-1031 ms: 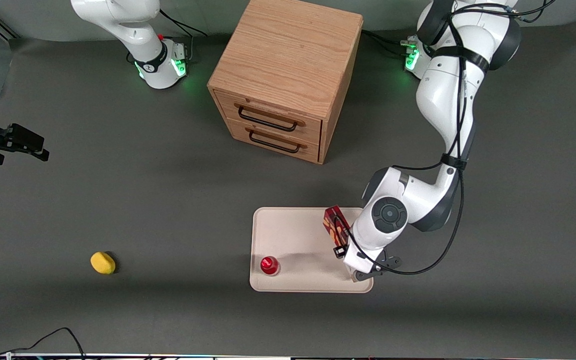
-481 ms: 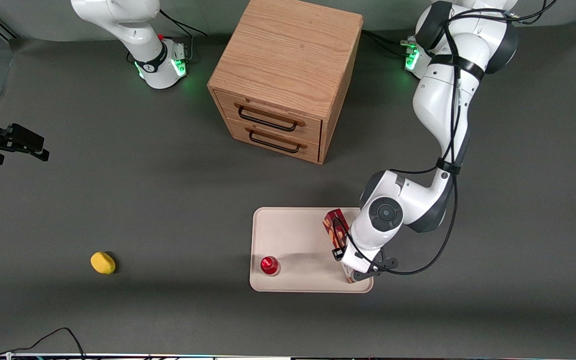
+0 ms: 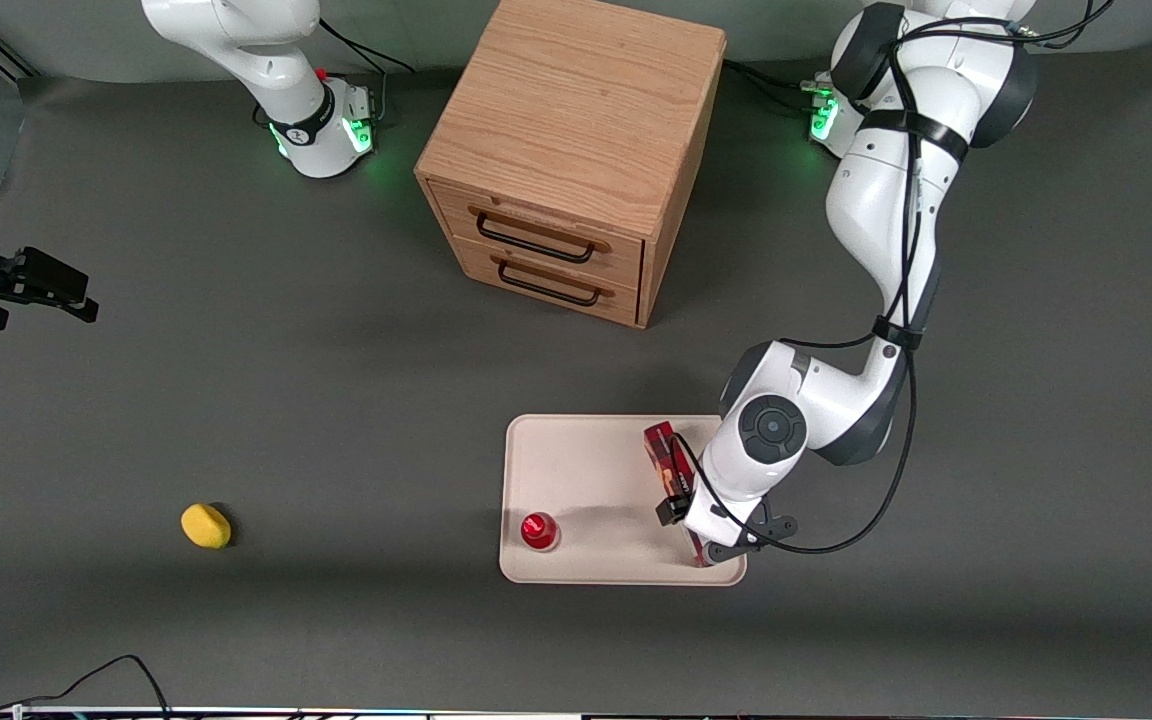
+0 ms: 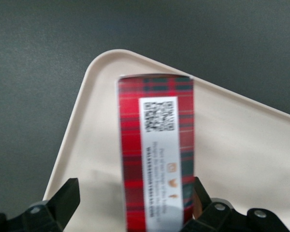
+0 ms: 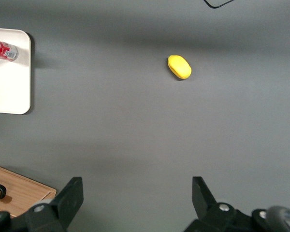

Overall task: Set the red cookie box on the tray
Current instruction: 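Lower the box onto the tray and open the left gripper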

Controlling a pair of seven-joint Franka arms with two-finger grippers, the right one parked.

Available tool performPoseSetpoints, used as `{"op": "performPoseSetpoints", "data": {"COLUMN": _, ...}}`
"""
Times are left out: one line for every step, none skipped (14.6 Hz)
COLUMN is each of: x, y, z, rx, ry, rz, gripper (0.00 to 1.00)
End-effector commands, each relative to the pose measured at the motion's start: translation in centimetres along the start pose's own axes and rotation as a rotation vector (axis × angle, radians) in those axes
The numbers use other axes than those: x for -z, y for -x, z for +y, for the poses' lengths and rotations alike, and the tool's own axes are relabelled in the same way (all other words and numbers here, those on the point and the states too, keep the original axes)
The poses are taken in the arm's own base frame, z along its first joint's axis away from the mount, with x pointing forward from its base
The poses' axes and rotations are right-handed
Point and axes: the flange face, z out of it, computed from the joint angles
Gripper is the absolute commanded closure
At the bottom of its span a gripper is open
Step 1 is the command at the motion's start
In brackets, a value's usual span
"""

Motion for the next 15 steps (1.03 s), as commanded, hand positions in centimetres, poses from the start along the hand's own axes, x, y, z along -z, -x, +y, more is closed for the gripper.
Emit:
{"op": "performPoseSetpoints", "data": {"x": 0.7, "y": 0.0, "z": 0.2, "rx": 0.020, "ry": -0.005, "rz": -0.001, "gripper": 0.00}}
{"op": "performPoseSetpoints", "data": {"x": 0.7, "y": 0.2, "z": 0.3, "rx": 0.038, "ry": -0.001, "rz": -0.017, "gripper": 0.00}}
{"op": "performPoseSetpoints", "data": {"x": 0.8, "y": 0.4, "z": 0.4, "rx": 0.082, "ry": 0.007, "rz": -0.039, "gripper": 0.00}}
{"op": "performPoseSetpoints", "data": {"x": 1.3, "y": 0.3, "z": 0.5, "rx": 0.096, "ry": 0.003, "rz": -0.050, "gripper": 0.00}}
{"op": "performPoseSetpoints", "data": {"x": 2.0, "y": 0.3, "z": 0.7, "rx": 0.098, "ry": -0.014, "rz": -0.069, "gripper": 0.00}}
{"op": "performPoseSetpoints", "data": {"x": 3.1, "y": 0.3, "z": 1.1, "rx": 0.095, "ry": -0.032, "rz": -0.090, "gripper": 0.00}}
{"op": "performPoseSetpoints", "data": {"x": 4.7, "y": 0.7, "z": 2.0, "rx": 0.103, "ry": -0.036, "rz": -0.117, "gripper": 0.00}}
{"op": "performPoseSetpoints", "data": {"x": 6.1, "y": 1.3, "z": 2.8, "rx": 0.133, "ry": -0.041, "rz": -0.145, "gripper": 0.00}}
{"op": "performPoseSetpoints", "data": {"x": 7.1, "y": 2.2, "z": 3.7, "rx": 0.151, "ry": -0.050, "rz": -0.179, "gripper": 0.00}}
{"op": "performPoseSetpoints", "data": {"x": 8.8, "y": 2.9, "z": 4.5, "rx": 0.158, "ry": -0.054, "rz": -0.205, "gripper": 0.00}}
{"op": "performPoseSetpoints", "data": {"x": 10.7, "y": 3.6, "z": 5.2, "rx": 0.151, "ry": -0.054, "rz": -0.228, "gripper": 0.00}}
{"op": "performPoseSetpoints", "data": {"x": 12.5, "y": 4.0, "z": 5.4, "rx": 0.140, "ry": -0.062, "rz": -0.244, "gripper": 0.00}}
{"op": "performPoseSetpoints", "data": {"x": 15.1, "y": 4.2, "z": 5.4, "rx": 0.133, "ry": -0.063, "rz": -0.249, "gripper": 0.00}}
{"op": "performPoseSetpoints", "data": {"x": 17.3, "y": 4.6, "z": 5.2, "rx": 0.123, "ry": -0.072, "rz": -0.260, "gripper": 0.00}}
{"op": "performPoseSetpoints", "data": {"x": 19.6, "y": 4.7, "z": 4.6, "rx": 0.112, "ry": -0.089, "rz": -0.271, "gripper": 0.00}}
